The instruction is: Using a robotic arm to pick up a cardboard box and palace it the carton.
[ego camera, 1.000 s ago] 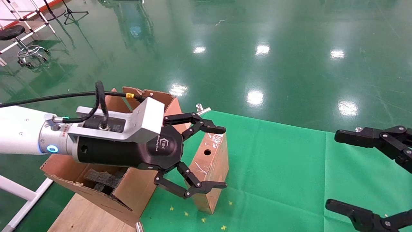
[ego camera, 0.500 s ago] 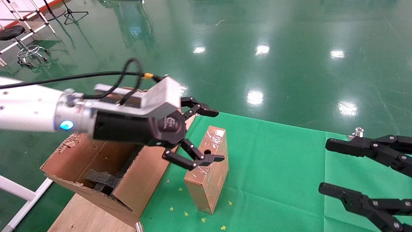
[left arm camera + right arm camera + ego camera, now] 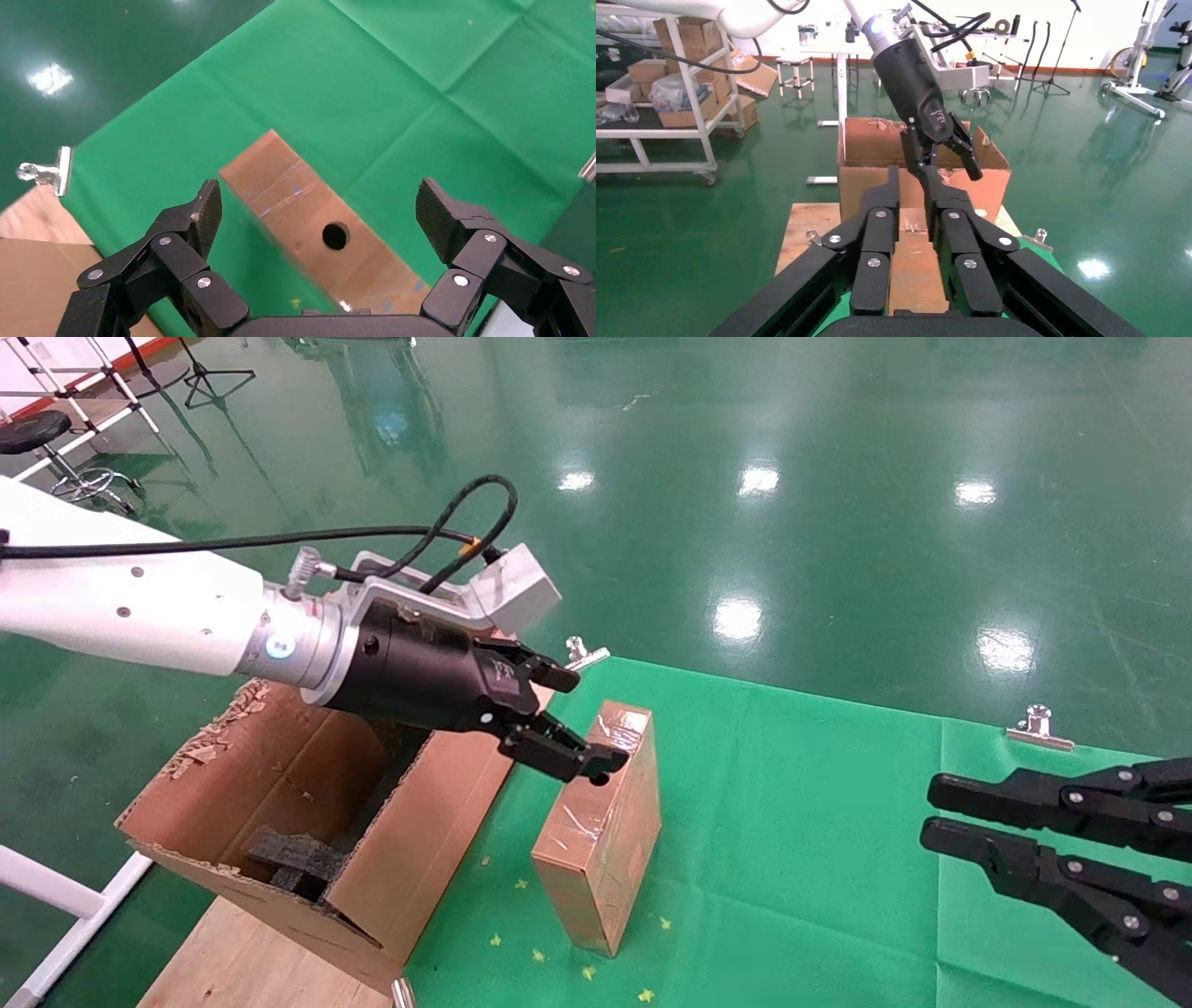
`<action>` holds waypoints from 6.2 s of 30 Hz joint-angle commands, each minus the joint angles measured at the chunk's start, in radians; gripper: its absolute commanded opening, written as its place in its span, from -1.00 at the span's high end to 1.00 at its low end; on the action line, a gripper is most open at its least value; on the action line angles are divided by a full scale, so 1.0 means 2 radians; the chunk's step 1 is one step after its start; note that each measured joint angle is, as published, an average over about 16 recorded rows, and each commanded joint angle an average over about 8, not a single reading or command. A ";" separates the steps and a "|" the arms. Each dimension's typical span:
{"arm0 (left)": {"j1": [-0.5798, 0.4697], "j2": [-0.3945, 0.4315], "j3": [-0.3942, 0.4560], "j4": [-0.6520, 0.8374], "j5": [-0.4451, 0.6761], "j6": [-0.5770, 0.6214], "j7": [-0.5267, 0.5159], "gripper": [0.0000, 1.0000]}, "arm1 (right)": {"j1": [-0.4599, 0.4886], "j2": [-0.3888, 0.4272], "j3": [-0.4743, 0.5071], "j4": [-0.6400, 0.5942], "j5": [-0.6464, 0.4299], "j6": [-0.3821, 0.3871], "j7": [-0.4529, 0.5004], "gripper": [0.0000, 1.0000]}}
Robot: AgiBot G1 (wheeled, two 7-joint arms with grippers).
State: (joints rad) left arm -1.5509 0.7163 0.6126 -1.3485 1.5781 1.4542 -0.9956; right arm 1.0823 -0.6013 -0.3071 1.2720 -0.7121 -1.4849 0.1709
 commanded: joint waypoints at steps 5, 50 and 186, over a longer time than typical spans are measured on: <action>-0.005 0.011 0.012 -0.001 0.025 0.000 -0.065 -1.00 | 0.000 0.000 0.000 0.000 0.000 0.000 0.000 1.00; 0.023 0.046 0.057 -0.004 0.088 -0.013 -0.063 1.00 | 0.000 0.000 -0.001 0.000 0.000 0.000 0.000 -1.00; -0.161 0.025 0.007 0.617 0.177 -0.183 0.291 -1.00 | 0.001 0.001 -0.002 -0.001 0.002 0.001 -0.001 -1.00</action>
State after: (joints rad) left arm -1.8664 0.7714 0.6355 -0.1200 1.9436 1.0860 -0.4174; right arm 1.0833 -0.5996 -0.3114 1.2706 -0.7089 -1.4828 0.1684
